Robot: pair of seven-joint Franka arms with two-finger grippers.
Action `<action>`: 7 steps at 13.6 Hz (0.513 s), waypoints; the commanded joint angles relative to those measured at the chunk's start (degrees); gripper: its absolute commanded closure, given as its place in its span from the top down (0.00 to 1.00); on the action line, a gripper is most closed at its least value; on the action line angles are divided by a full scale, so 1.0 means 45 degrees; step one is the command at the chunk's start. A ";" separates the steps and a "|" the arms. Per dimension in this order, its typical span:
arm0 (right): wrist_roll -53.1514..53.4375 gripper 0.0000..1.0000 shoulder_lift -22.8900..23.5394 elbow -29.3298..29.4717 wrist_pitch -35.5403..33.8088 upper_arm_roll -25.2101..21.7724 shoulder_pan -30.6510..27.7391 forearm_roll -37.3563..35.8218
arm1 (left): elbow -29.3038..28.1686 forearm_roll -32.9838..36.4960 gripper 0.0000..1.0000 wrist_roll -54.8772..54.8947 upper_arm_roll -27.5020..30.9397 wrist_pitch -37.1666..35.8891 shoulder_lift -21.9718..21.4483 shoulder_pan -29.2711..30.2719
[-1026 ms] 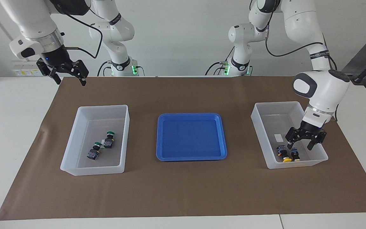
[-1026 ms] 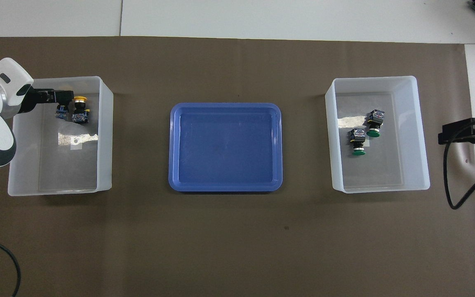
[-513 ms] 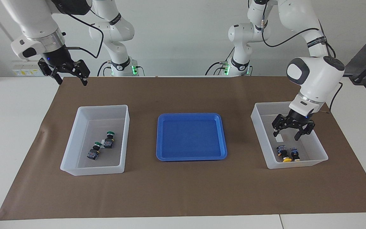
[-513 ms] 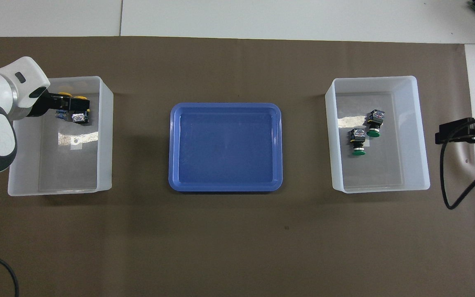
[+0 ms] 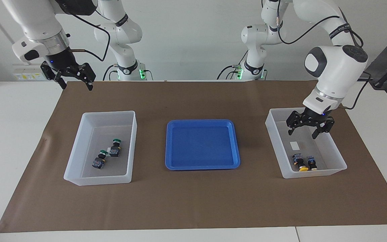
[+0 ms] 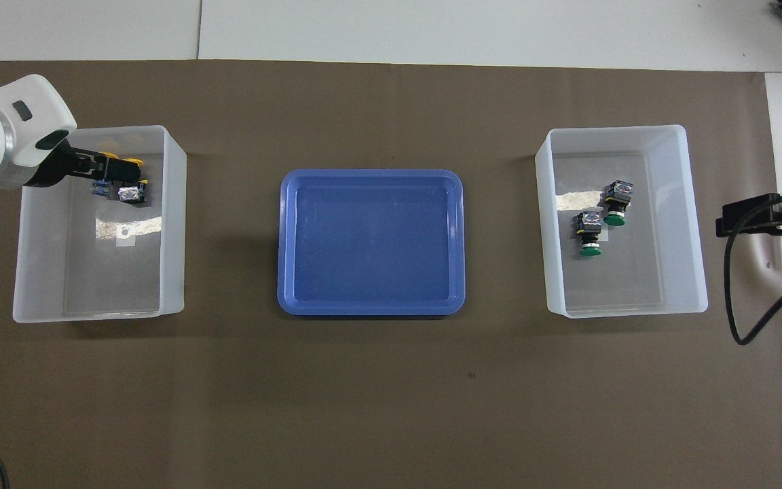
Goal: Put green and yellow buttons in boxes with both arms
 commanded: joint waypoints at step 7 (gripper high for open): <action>0.0116 1.00 -0.0051 -0.0061 -0.0082 0.0166 -0.0305 0.0255 | 0.1830 0.1469 1.00 -0.1386 -0.0169 -0.3584 -0.1309 -0.0200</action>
